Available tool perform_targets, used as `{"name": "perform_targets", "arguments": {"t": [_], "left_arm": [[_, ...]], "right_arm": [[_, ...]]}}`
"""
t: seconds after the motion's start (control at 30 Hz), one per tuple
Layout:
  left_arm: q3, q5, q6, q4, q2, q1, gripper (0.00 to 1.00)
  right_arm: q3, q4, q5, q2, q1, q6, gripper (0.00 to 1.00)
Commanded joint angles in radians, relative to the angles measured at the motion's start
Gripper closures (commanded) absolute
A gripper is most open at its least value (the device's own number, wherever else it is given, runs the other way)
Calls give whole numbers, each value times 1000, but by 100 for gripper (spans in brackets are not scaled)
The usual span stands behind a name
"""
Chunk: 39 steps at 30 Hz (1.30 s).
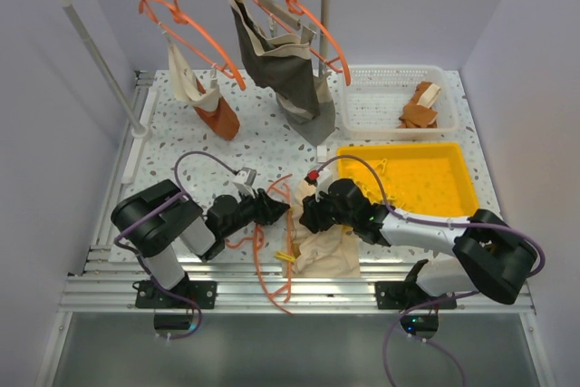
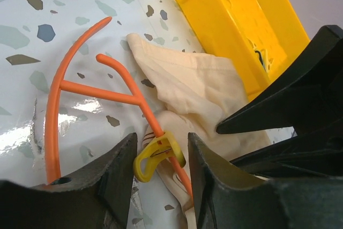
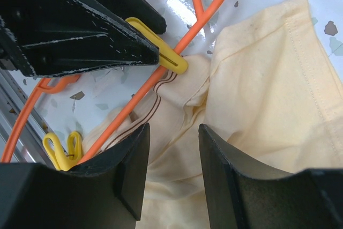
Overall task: Clip the underwear to the hanger
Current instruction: Clamp the underwear onto the hanger, then pick up the hanger at the center of the board.
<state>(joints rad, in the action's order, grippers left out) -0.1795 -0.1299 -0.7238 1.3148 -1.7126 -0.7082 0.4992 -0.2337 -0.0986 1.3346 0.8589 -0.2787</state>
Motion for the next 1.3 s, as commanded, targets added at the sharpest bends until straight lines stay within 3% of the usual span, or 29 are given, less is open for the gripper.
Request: {"name": "perform_targets", "arguments": {"t": [0.0,0.77,1.27], "left_arm": [[-17,-8,-9,583,-24,-5,56],[107,75,52,583,122,27,57],[83,24,29,583,128,110,55]], "right_arm": [[-5,-24,0,-41,2,18,55],[-4,-26,10,-35,2,15,55],[-24,-4,19,-107,6,15,54]]}}
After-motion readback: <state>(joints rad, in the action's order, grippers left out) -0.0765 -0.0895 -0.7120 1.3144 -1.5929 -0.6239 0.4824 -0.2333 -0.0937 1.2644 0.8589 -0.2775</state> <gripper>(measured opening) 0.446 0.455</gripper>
